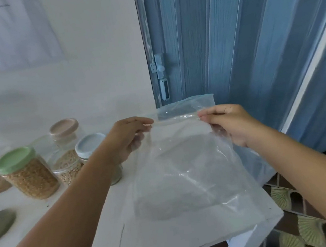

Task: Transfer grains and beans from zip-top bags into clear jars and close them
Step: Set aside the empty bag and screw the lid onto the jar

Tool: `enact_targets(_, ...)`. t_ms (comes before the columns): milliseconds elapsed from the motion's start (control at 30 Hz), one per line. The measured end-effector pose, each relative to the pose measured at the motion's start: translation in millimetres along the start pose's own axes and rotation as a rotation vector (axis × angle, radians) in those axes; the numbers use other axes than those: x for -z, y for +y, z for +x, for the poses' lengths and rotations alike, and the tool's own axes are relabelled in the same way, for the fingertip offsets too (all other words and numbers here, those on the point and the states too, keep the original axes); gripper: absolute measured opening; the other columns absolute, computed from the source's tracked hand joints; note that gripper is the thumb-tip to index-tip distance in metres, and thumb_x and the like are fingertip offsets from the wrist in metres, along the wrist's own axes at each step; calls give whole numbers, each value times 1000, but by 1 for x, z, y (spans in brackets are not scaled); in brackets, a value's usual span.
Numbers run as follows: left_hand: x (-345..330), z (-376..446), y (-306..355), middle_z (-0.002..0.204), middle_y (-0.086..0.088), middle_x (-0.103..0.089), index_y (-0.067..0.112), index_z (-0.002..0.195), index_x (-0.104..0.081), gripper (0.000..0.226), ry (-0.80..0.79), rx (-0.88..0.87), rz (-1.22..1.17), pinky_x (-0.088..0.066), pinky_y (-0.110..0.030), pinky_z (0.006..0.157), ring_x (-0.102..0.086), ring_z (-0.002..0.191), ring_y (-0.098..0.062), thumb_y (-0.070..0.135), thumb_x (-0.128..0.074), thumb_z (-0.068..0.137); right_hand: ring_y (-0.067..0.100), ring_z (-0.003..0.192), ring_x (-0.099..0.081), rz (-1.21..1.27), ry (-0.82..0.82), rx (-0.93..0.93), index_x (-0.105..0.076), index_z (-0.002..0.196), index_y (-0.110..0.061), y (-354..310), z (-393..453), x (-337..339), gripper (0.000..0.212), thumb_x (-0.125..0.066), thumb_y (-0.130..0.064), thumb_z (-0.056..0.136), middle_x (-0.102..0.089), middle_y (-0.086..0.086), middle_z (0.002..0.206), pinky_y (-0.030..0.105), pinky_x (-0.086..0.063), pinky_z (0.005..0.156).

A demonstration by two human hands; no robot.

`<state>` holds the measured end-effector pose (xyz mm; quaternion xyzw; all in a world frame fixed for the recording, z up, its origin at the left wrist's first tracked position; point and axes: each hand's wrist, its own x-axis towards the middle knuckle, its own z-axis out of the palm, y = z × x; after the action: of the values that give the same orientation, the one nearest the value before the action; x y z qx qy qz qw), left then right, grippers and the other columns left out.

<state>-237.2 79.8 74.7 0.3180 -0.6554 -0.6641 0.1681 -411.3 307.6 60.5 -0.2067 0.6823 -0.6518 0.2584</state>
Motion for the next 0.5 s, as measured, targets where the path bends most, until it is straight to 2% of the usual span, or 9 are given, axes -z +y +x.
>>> enact_targets(67, 0, 10, 2, 78, 0, -71, 14, 94, -80, 26, -1, 18, -56, -33, -20, 49, -45, 52, -9, 3, -57, 101, 23, 86, -58, 5, 15, 18, -83, 92, -19, -8, 6, -1, 12, -77, -9, 92, -78, 11, 100, 29, -59, 73)
enact_targets(133, -3, 18, 0, 75, 2, -70, 15, 95, -79, 27, -26, 46, -97, -30, -21, 51, -42, 52, -9, 4, -55, 101, 25, 88, -61, -27, 21, 20, -84, 92, -18, -13, 13, 1, 12, -77, -8, 92, -79, 14, 104, 40, -60, 87)
enact_targets(200, -8, 24, -11, 78, 1, -72, 14, 97, -79, 27, -57, 84, -106, -32, -19, 49, -42, 53, -9, 3, -55, 101, 26, 91, -62, -82, 19, -8, -83, 94, -16, -14, 17, 8, 11, -76, -8, 92, -77, 16, 109, 47, -55, 99)
enact_targets(300, -19, 29, -38, 87, -4, -77, 12, 97, -81, 25, -71, 136, -45, -36, -19, 49, -46, 58, -10, 1, -58, 101, 22, 95, -66, -260, 24, -46, -83, 95, -21, -2, 22, 23, 9, -77, -15, 93, -79, 7, 105, 37, -53, 94)
enact_targets(400, -36, 28, -59, 89, -4, -74, 12, 103, -80, 22, -104, 206, 25, -38, -19, 53, -49, 65, -12, 1, -61, 100, 14, 101, -73, -446, 18, -81, -83, 98, -27, 18, 22, 34, 8, -80, -24, 92, -80, -9, 98, 34, -56, 100)
enact_targets(433, -42, 27, -66, 92, -4, -72, 13, 105, -79, 20, -120, 223, 55, -39, -20, 56, -51, 69, -13, 1, -65, 98, 11, 102, -73, -477, 22, -90, -83, 98, -28, 25, 23, 37, 7, -80, -27, 92, -80, -13, 97, 32, -56, 98)
enact_targets(500, -53, 26, -79, 96, -6, -67, 15, 108, -77, 18, -142, 242, 108, -39, -21, 60, -55, 78, -16, 4, -70, 95, 5, 100, -70, -507, 24, -104, -82, 98, -29, 35, 23, 42, 7, -79, -32, 92, -78, -15, 97, 22, -54, 85)
